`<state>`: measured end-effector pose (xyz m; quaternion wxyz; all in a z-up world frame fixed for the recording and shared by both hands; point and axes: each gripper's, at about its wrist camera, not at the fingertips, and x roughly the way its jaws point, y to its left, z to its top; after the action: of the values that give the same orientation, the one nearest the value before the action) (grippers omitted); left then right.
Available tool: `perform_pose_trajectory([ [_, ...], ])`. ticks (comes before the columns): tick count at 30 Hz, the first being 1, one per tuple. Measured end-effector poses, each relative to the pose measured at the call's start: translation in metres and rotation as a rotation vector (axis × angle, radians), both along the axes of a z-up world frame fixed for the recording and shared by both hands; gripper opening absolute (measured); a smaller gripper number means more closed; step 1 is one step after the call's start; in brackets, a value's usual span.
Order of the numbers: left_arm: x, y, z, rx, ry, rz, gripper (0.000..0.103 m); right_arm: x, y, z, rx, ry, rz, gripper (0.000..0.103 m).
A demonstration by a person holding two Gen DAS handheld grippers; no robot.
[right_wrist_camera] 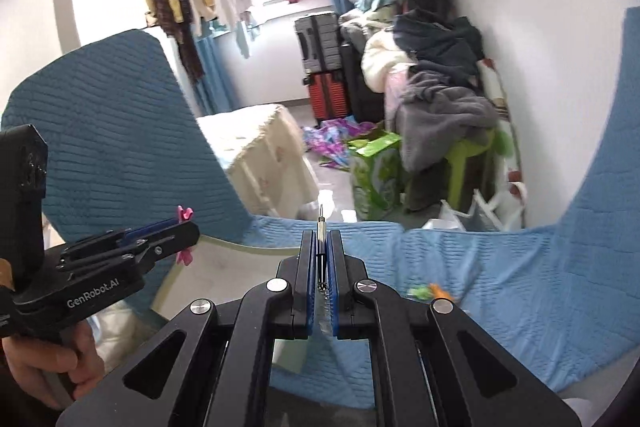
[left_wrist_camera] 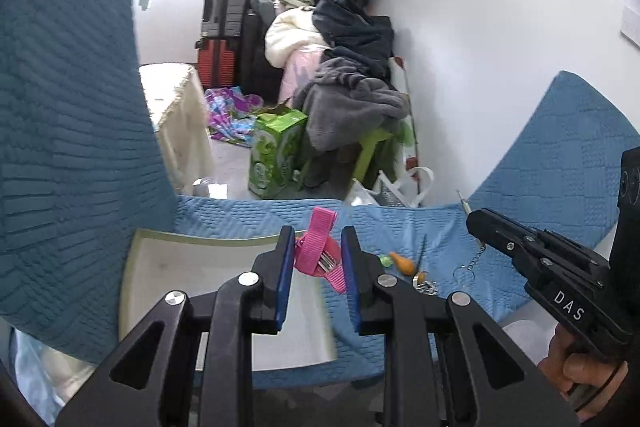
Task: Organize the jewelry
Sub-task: 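Carry hair tie to green box with left tool while right tool carries pin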
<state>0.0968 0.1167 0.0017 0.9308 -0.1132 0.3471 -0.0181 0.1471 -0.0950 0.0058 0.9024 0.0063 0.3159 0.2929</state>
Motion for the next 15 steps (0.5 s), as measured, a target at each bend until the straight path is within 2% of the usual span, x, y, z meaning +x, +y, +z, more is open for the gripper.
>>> perform_pose_trajectory([
  [4,0.002,0.022,-0.021,-0.006,0.048,0.034,0.024,0.004,0.033,-0.021,-0.028,0.041,0.044,0.004],
  [8,0.005,0.045,-0.048,-0.025,0.108,0.063,0.024,0.014,0.066,-0.053,-0.078,0.121,0.091,0.004],
  [15,0.016,0.073,-0.099,-0.076,0.203,0.099,0.024,0.026,0.098,-0.103,-0.157,0.227,0.137,0.004],
])
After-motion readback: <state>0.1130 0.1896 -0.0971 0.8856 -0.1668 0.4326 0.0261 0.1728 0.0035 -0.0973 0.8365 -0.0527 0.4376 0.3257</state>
